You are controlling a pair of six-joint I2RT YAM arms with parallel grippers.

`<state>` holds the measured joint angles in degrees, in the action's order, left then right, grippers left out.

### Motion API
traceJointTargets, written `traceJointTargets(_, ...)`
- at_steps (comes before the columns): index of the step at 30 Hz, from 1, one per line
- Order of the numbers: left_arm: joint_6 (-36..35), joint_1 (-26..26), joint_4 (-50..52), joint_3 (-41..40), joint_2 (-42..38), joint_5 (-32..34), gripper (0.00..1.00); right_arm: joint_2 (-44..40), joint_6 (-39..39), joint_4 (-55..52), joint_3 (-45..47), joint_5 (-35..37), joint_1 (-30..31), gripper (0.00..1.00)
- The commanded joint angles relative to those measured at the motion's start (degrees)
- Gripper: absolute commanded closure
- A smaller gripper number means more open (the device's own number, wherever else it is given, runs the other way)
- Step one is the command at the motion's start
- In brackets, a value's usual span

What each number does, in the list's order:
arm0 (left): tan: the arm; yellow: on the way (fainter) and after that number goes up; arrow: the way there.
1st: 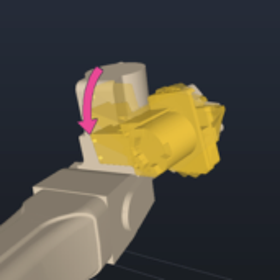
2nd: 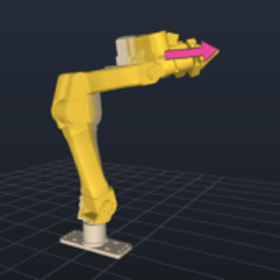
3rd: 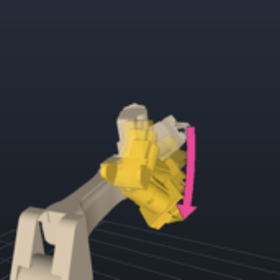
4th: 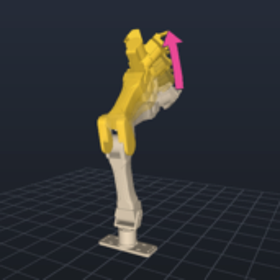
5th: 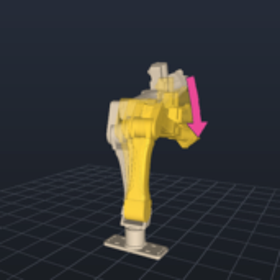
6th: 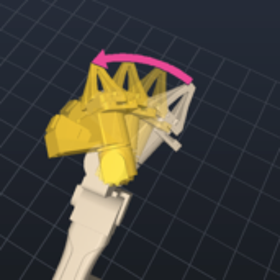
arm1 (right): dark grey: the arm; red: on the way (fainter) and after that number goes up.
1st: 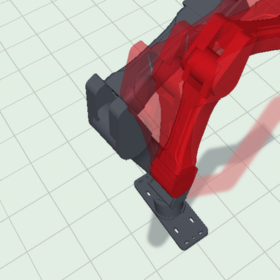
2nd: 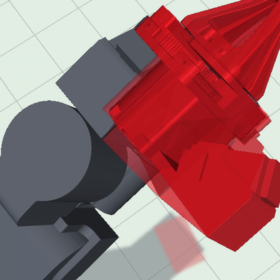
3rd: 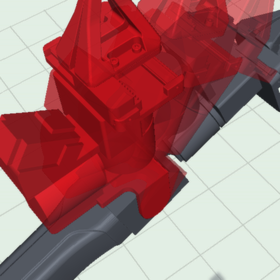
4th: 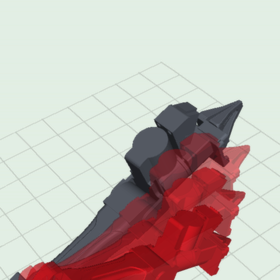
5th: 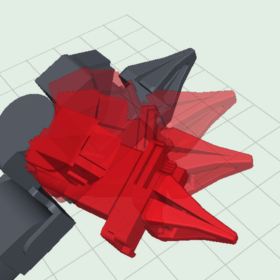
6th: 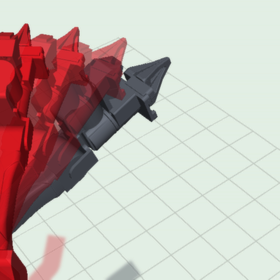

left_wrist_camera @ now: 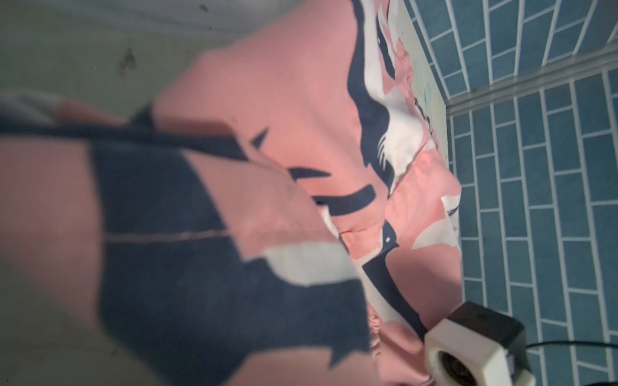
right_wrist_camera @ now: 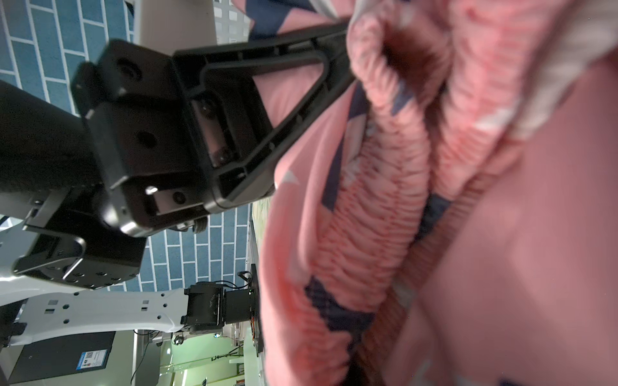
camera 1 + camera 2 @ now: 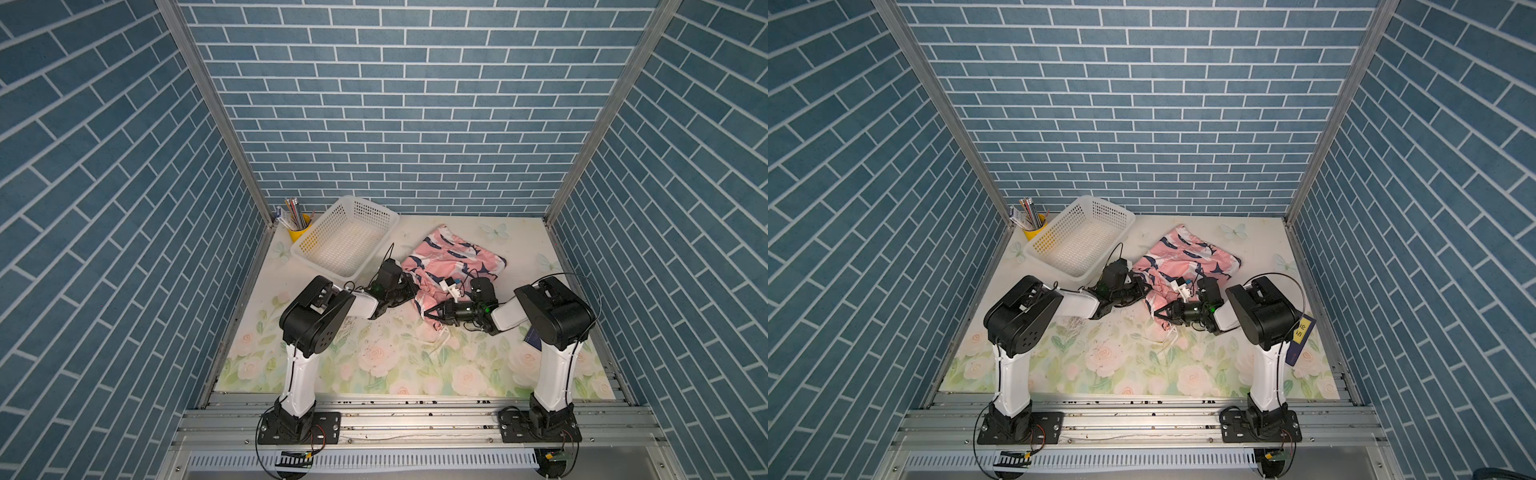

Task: Roll up the shorts
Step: Roll the shorts at the center of the board.

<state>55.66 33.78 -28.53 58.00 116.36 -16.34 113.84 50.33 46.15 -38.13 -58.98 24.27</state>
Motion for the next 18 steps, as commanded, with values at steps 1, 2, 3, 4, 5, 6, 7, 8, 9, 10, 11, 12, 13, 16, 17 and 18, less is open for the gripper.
traceJointTargets(1,-0.24,-0.45,5.52,3.09,-0.48,1.48,1.00,-3.60,-8.94,-15.85,-2.95,2.91,-0.55,0.80)
traceJointTargets(2,-0.16,-0.45,7.06,3.79,-0.90,1.36,1.00,-5.66,-15.40,-25.79,-5.26,6.89,-0.17,0.72)
traceJointTargets(3,0.03,-0.36,8.39,4.27,-1.26,1.29,1.00,-7.59,-19.55,-32.64,-6.66,10.20,0.04,0.68)
traceJointTargets(4,0.30,-0.34,10.12,4.90,-1.57,1.51,1.00,-9.70,-21.84,-36.61,-7.53,13.13,0.18,0.64)
traceJointTargets(5,0.57,-0.33,12.02,5.55,-1.78,1.69,1.00,-12.02,-24.39,-41.13,-8.55,17.88,0.45,0.60)
traceJointTargets(6,0.82,-0.31,13.54,6.00,-1.97,1.73,1.00,-14.47,-27.39,-46.11,-9.62,23.55,1.23,0.57)
traceJointTargets(7,1.36,-0.38,15.24,6.46,-2.09,1.84,1.00,-16.41,-29.99,-49.77,-10.68,29.21,2.38,0.54)
traceJointTargets(8,1.93,-0.37,16.63,6.91,-2.22,1.72,1.00,-18.38,-32.36,-53.08,-11.70,34.92,4.11,0.52)
traceJointTargets(9,2.43,-0.31,18.18,7.37,-2.19,1.86,1.00,-20.11,-34.47,-55.37,-12.51,39.88,6.16,0.51)
traceJointTargets(10,2.88,-0.28,19.21,7.58,-2.27,1.86,1.00,-21.43,-36.02,-56.60,-12.98,44.62,8.30,0.51)
traceJointTargets(11,3.27,-0.22,20.22,7.89,-2.23,1.75,1.00,-22.74,-37.90,-57.91,-13.56,50.48,11.12,0.49)
traceJointTargets(12,3.71,-0.25,21.43,8.30,-2.06,1.53,1.00,-23.46,-39.72,-58.67,-14.21,55.08,14.02,0.48)
traceJointTargets(13,3.99,-0.28,21.63,8.51,-1.98,0.89,1.00,-23.90,-40.98,-59.00,-14.68,58.80,16.12,0.47)
traceJointTargets(16,5.08,-0.09,24.53,9.50,-1.76,0.69,1.00,-24.29,-43.74,-57.76,-14.82,66.69,21.50,0.45)
traceJointTargets(17,5.08,-0.11,25.36,9.75,-1.75,0.77,1.00,-24.60,-44.13,-56.86,-14.78,68.03,22.69,0.45)
traceJointTargets(18,5.15,-0.11,26.31,9.94,-1.75,0.86,1.00,-25.36,-44.26,-55.93,-14.44,70.38,23.94,0.42)
